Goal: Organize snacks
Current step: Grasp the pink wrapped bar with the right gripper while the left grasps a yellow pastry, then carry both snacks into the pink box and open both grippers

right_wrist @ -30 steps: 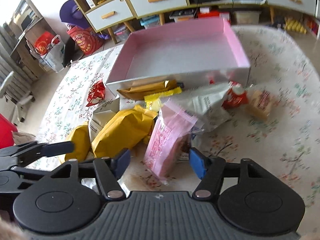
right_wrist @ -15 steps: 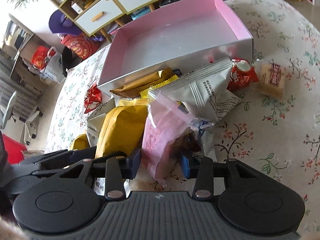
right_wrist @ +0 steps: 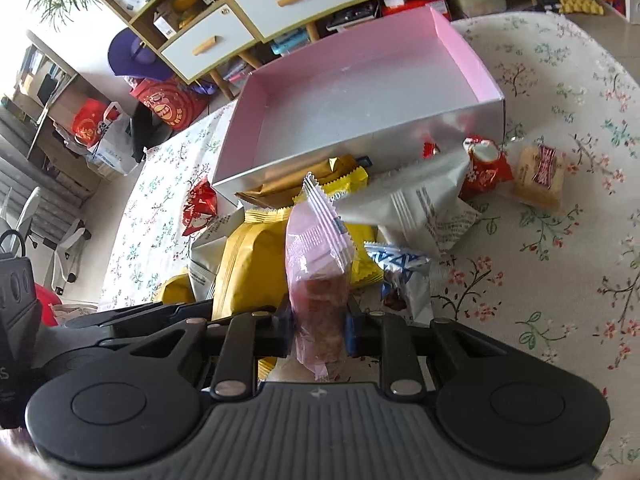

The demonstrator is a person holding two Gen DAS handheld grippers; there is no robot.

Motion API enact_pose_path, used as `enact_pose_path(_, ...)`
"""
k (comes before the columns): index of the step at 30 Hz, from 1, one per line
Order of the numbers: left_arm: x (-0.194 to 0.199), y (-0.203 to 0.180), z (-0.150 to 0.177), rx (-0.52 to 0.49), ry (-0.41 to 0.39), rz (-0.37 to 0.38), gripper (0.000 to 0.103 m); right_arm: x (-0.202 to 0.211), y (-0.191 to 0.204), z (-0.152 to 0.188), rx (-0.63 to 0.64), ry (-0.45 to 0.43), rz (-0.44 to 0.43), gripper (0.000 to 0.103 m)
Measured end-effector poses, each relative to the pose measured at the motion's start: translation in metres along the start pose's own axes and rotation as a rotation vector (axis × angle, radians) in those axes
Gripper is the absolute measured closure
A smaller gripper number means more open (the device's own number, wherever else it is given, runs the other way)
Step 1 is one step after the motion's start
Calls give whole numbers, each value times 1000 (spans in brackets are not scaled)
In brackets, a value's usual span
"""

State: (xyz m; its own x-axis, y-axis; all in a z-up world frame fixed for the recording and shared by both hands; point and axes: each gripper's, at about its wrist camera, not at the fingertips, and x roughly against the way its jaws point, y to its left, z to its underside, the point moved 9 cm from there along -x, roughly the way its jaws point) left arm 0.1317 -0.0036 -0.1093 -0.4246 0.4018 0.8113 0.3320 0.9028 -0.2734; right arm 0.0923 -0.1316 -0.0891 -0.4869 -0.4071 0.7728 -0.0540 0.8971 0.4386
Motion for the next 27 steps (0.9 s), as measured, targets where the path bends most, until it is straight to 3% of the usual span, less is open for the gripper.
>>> enact_pose_path(9, 2, -5, -4, 23, -12, -52, 66, 7, 2, -3, 17, -29, 15, 82)
enact_pose_path(27, 42, -9, -9, 92, -88, -41, 68, 34, -6, -21, -22, -137, 6, 82)
